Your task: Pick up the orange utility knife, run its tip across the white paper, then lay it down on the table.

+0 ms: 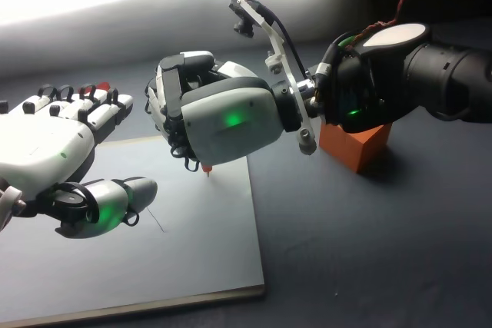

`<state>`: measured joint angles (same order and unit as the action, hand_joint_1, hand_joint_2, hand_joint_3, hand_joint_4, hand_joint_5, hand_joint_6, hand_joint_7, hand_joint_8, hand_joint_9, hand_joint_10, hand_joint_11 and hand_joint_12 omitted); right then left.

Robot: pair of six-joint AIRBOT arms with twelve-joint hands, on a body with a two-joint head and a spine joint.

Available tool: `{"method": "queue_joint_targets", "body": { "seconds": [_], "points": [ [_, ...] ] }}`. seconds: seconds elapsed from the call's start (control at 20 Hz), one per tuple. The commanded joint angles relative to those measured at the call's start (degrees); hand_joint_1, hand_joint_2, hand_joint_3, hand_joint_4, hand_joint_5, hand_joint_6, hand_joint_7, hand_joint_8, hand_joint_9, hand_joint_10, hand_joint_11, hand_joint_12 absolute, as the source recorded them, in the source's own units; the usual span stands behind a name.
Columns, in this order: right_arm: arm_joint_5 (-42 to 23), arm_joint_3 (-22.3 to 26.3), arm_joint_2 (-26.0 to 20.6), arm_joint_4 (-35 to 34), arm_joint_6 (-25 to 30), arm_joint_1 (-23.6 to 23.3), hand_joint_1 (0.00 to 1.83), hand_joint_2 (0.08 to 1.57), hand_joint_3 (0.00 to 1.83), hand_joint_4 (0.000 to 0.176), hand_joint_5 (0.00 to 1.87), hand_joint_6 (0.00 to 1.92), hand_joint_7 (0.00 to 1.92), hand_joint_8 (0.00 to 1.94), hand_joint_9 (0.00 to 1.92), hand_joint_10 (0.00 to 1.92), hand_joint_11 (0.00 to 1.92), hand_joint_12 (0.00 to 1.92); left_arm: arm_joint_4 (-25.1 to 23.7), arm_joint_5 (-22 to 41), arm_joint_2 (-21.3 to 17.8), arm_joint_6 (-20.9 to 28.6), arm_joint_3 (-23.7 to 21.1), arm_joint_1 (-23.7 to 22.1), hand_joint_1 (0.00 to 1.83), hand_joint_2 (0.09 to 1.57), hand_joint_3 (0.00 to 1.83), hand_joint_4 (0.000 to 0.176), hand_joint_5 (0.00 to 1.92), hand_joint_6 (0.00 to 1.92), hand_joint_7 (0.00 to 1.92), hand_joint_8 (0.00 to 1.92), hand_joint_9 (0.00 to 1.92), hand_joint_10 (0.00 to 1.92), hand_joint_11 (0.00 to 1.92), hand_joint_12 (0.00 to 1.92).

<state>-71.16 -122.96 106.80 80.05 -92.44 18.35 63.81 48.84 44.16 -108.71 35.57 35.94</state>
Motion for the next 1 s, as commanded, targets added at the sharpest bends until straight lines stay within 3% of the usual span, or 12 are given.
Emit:
{"method": "queue_joint_targets", "body": {
  "seconds": [0.0,0.4,0.95],
  "points": [
    [-3.27,1.36,-0.90,-4.83,-0.80,-0.35,1.49,1.04,0.71,0.176,1.70,1.92,1.82,1.94,1.90,1.92,1.92,1.92,-2.96,4.45,-0.18,-0.25,0.11,-0.64,0.13,1.31,0.00,0.033,0.00,0.00,0.00,0.00,0.08,0.00,0.00,0.54],
    [3.09,17.02,-8.26,-4.86,-1.33,1.01,1.48,1.05,0.69,0.176,1.70,1.92,1.83,1.94,1.91,1.92,1.92,1.92,-2.92,4.45,-0.22,-0.25,0.18,-0.64,0.14,1.31,0.00,0.034,0.00,0.00,0.01,0.00,0.08,0.00,0.00,0.56],
    [5.80,27.82,-13.58,-8.65,-2.84,4.31,1.48,1.04,0.72,0.176,1.72,1.92,1.85,1.94,1.92,1.92,1.92,1.92,-2.91,4.35,-0.22,-0.25,0.13,-0.74,0.14,1.31,0.00,0.041,0.00,0.00,0.01,0.00,0.06,0.00,0.00,0.50]
  ]
}}
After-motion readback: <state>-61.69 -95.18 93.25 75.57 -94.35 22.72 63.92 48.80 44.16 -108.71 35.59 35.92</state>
